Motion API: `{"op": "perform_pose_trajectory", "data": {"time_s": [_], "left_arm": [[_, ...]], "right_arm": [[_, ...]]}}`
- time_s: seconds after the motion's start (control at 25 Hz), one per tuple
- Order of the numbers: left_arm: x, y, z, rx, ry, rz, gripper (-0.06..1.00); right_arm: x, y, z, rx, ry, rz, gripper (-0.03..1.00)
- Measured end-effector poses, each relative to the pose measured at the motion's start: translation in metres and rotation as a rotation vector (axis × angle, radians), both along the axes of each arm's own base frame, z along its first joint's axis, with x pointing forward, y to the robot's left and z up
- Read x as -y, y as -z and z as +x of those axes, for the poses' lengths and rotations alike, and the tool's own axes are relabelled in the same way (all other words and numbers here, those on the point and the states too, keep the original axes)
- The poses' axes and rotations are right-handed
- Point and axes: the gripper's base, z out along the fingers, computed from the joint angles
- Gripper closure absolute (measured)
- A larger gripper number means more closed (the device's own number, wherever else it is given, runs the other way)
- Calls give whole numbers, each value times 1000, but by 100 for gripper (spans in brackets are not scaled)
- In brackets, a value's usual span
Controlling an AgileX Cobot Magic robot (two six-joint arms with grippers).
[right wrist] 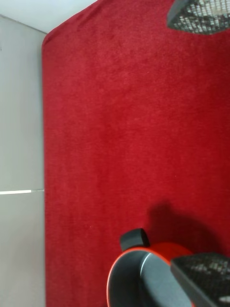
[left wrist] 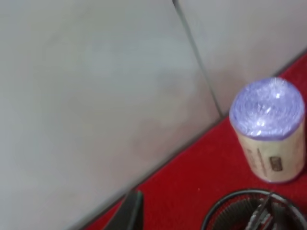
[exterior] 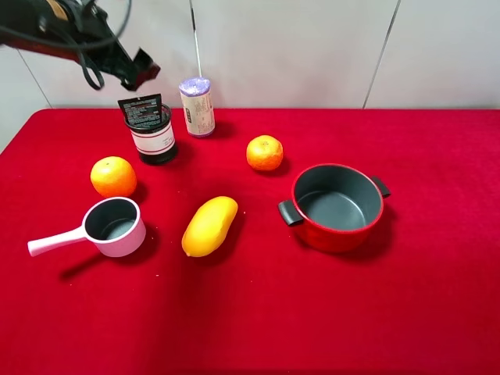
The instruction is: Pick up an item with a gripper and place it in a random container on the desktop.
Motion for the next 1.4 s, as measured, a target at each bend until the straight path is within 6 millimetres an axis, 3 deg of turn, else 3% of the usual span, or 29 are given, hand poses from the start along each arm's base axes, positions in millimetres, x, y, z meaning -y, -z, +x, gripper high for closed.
{"op": "perform_pose_trajectory", "data": {"time_s": [0.36, 0.6, 1.04, 1.24, 1.4], "left_arm": [[-16, -53, -62, -165, -43, -74, -5], [-27, -73, -102, -264, -50, -70, -5], [-59, -78, -180, -651, -141, -18, -5], [-66, -90, -210, -562, -137, -51, -5], [-76, -66, -239, -566, -181, -87, -5]], "right_arm": [[0, 0, 0, 0, 0, 0, 27], [0, 0, 0, 0, 0, 0, 27], [0, 0, 0, 0, 0, 0, 27], [0, 0, 0, 0, 0, 0, 27], [0, 0, 0, 0, 0, 0, 27]]}}
